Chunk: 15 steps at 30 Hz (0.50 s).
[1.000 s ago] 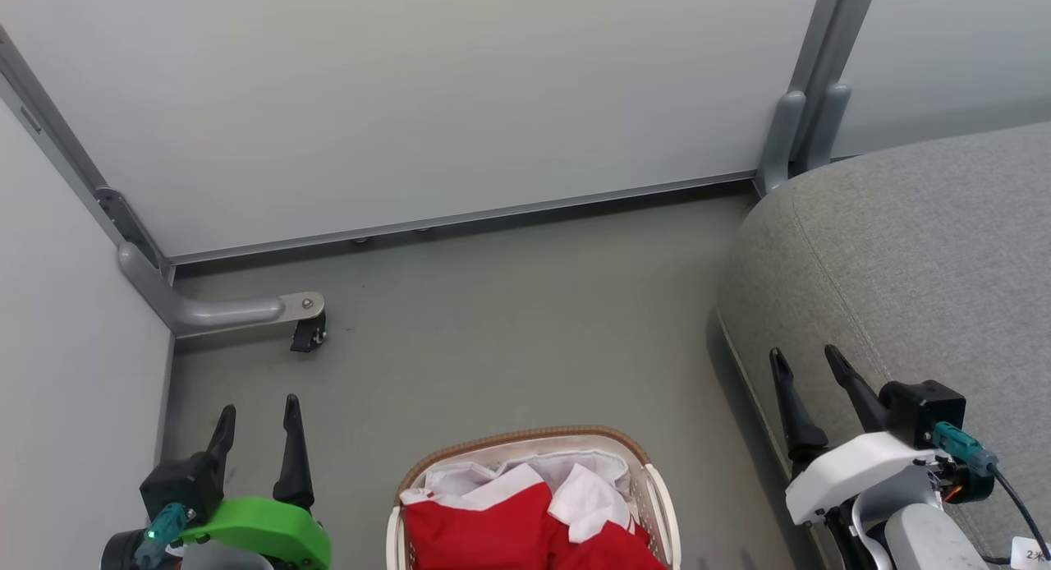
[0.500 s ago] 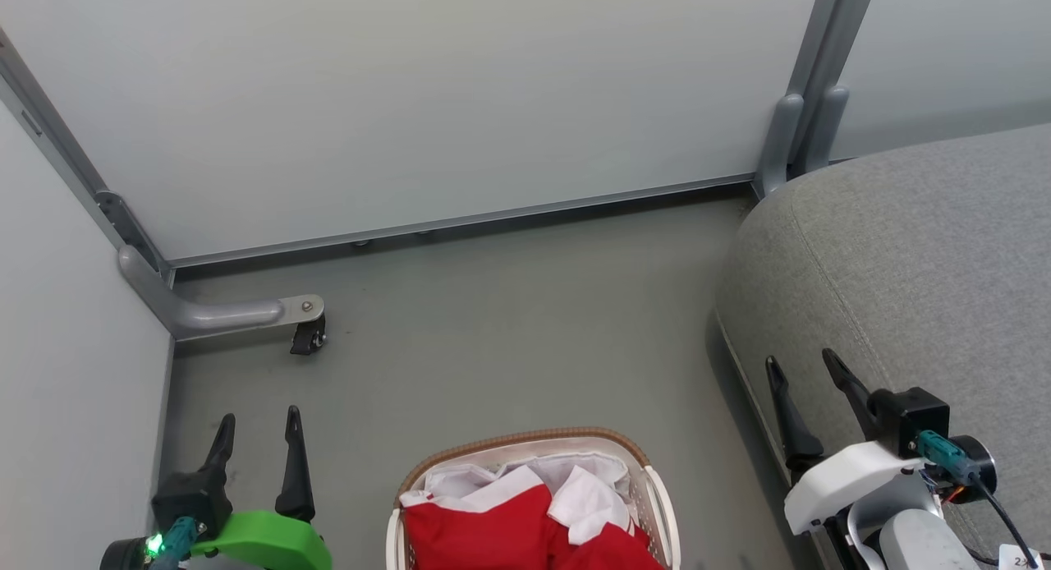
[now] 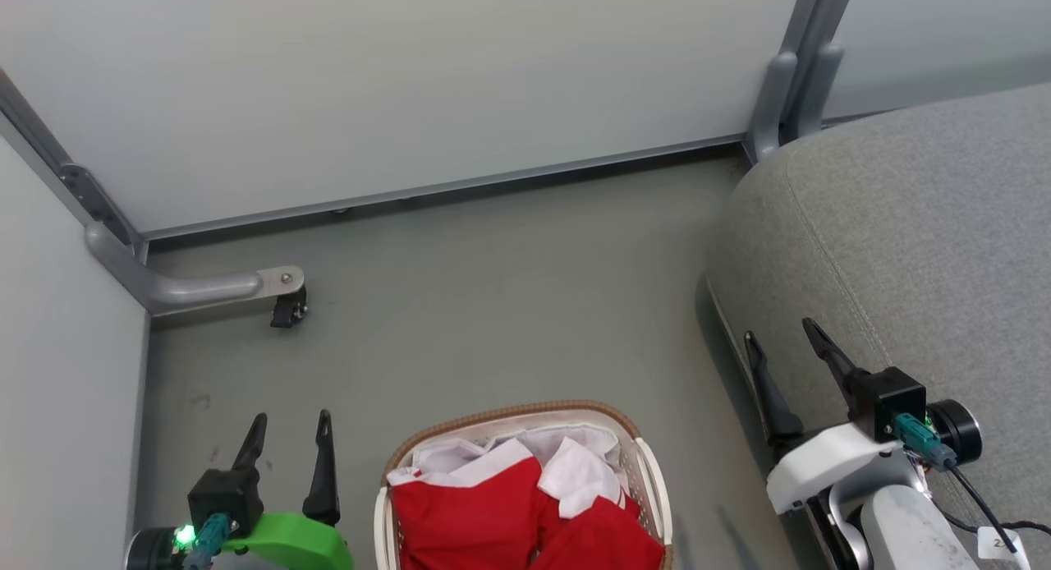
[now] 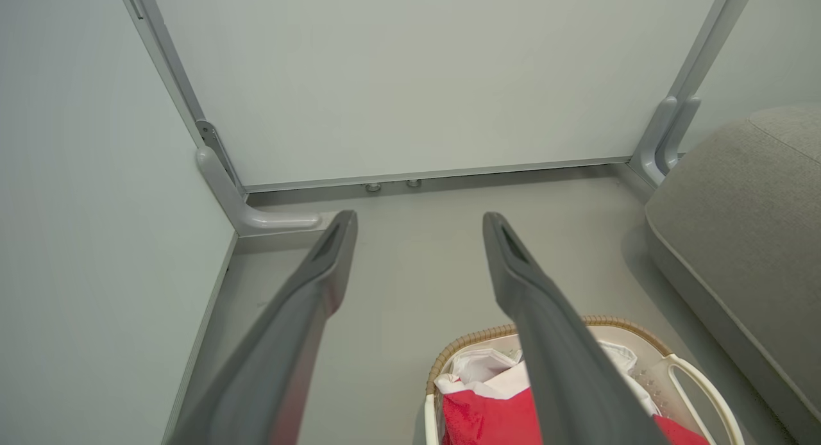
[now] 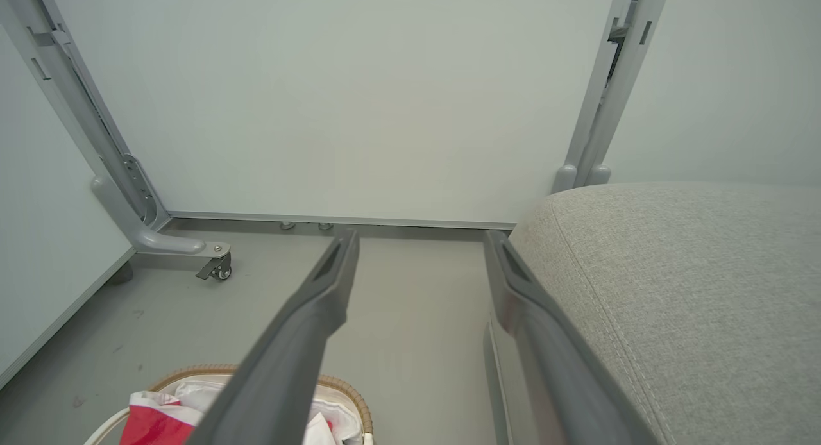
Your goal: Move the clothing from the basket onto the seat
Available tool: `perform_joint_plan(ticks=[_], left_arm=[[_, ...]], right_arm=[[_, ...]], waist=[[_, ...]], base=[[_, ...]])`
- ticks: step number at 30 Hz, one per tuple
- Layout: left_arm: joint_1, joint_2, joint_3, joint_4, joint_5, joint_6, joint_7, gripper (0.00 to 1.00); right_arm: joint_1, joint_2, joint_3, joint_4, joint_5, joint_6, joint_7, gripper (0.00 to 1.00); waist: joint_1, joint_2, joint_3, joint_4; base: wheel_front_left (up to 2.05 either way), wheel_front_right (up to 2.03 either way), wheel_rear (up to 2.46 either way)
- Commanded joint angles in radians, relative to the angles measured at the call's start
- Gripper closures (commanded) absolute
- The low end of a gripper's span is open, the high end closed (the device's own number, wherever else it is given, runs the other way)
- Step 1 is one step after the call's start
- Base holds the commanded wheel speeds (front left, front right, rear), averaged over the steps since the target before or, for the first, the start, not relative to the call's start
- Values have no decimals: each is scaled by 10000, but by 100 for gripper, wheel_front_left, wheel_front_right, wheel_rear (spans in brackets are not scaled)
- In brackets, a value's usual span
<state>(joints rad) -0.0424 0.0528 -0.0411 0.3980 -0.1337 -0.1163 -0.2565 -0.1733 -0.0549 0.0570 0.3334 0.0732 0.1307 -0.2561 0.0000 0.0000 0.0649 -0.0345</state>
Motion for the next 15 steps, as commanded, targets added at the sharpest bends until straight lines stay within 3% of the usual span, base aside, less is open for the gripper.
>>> perform_joint_plan(ticks=[1, 8, 15], left_arm=[[-337, 4, -96, 44, 134, -68, -69, 0], [-1291, 39, -761, 603, 152, -150, -83, 0], [-2318, 607, -2138, 1155, -315, -158, -83, 0]], right_arm=[[-207, -14, 74, -89, -149, -1, -79, 0], [-840, 26, 375, -527, 122, -3, -105, 0], [-1411, 28, 705, -954, 720, -3, -105, 0]], waist=[[0, 0, 626, -308], [0, 0, 2012, -845], [0, 0, 3281, -1278]], base=[[0, 0, 0], [0, 0, 0], [0, 0, 0]])
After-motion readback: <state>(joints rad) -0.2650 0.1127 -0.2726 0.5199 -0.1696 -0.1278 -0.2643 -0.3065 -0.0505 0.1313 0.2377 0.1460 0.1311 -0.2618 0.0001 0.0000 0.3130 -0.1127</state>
